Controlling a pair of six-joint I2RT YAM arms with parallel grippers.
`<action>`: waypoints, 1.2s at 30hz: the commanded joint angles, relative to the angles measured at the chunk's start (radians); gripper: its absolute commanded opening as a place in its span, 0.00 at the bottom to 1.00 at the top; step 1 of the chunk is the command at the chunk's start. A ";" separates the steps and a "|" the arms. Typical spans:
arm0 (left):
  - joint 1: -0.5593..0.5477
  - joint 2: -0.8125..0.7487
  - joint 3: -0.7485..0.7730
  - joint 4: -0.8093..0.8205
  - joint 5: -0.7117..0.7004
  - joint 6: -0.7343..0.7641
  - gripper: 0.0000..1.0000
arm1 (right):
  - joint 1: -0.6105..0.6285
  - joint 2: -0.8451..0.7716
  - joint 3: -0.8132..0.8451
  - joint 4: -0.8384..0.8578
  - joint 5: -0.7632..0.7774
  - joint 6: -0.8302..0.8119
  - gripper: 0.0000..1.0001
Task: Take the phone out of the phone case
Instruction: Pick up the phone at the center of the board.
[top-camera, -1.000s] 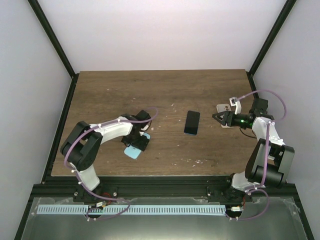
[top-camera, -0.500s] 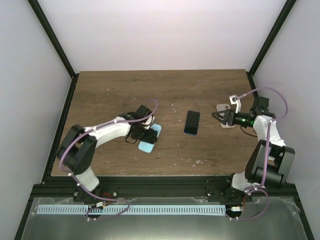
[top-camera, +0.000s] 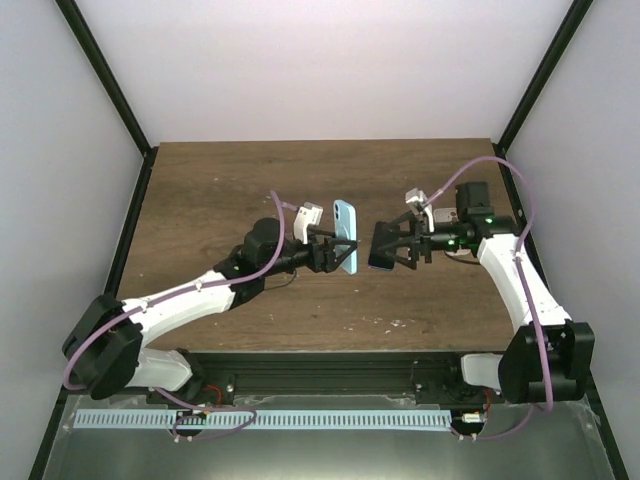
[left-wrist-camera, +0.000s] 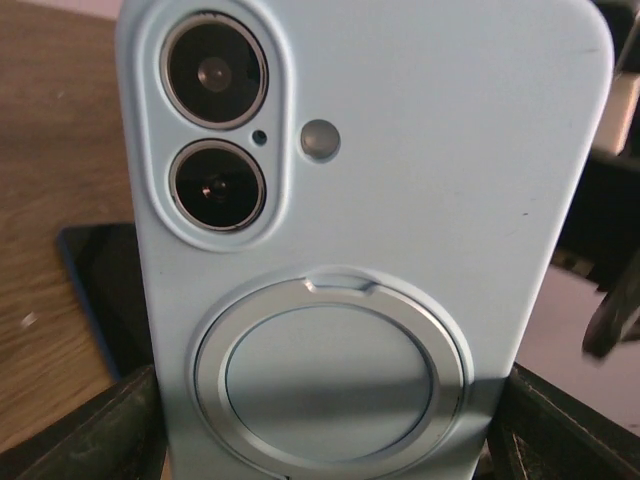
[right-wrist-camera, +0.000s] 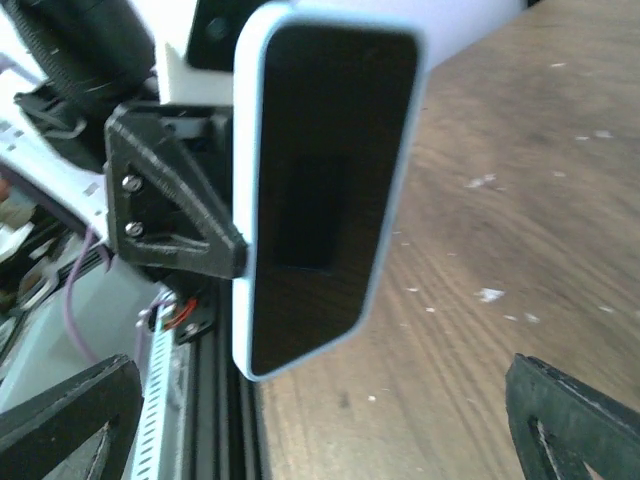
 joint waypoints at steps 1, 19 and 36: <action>-0.034 0.001 -0.030 0.379 0.031 -0.078 0.50 | 0.088 0.003 0.047 -0.095 -0.056 -0.094 1.00; -0.064 0.084 -0.051 0.643 0.163 -0.159 0.49 | 0.280 0.030 0.052 -0.134 -0.118 -0.152 0.92; -0.093 -0.038 -0.012 0.246 -0.185 0.047 1.00 | 0.281 -0.002 -0.010 0.116 0.166 0.122 0.54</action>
